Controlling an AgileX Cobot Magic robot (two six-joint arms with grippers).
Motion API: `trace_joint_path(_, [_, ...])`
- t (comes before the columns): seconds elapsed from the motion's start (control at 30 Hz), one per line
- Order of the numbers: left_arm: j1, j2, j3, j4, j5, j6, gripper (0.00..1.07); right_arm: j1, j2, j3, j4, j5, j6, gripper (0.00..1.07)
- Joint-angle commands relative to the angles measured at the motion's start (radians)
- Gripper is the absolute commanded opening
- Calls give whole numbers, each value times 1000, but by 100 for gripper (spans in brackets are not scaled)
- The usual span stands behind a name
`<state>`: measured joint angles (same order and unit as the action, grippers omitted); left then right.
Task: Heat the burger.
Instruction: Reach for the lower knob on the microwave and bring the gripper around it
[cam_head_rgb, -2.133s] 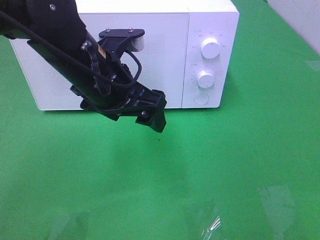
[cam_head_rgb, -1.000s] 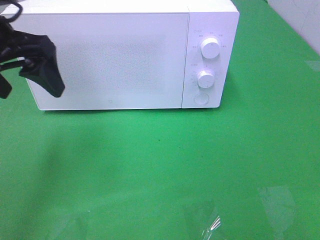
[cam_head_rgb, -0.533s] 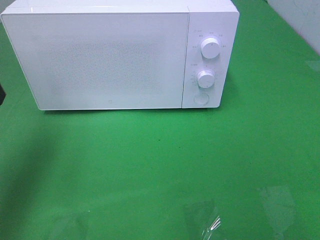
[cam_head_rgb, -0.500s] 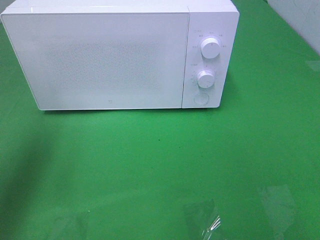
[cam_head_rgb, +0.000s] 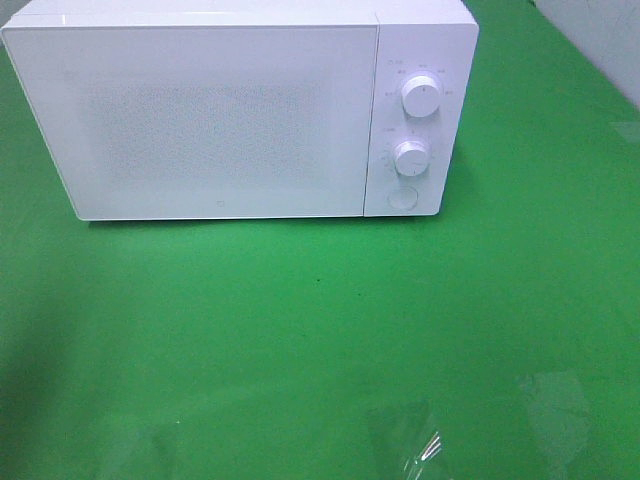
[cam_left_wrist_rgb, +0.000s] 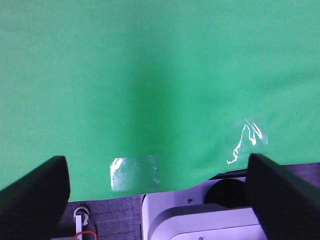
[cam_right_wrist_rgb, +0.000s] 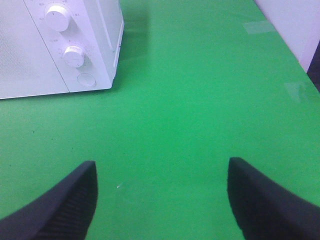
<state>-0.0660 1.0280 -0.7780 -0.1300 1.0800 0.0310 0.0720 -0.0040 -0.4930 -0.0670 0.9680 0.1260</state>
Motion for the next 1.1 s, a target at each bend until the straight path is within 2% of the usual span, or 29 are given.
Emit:
trace_joint_path(0.03, [0, -120, 72, 0, -33, 31, 87, -5, -25, 2, -1, -7, 6, 69])
trace_joint_path(0.23, [0, -255, 157, 0, -35, 48, 87, -5, -25, 2, -1, -7, 6, 69])
trace_joint_path(0.33, [0, -380, 235, 0, -56, 48, 87, -5, -25, 2, -1, -7, 6, 69])
trace_joint_path(0.63, [0, -612, 245, 4, -27, 48, 87, -5, -25, 2, -1, -7, 6, 69])
trace_joint_path(0.93, [0, -821, 259, -72, -18, 37, 87, -5, -25, 2, -1, -7, 6, 69])
trace_joint_path(1.1, [0, -943, 259, -79, -21, 37, 87, -5, -25, 2, -1, -7, 5, 69])
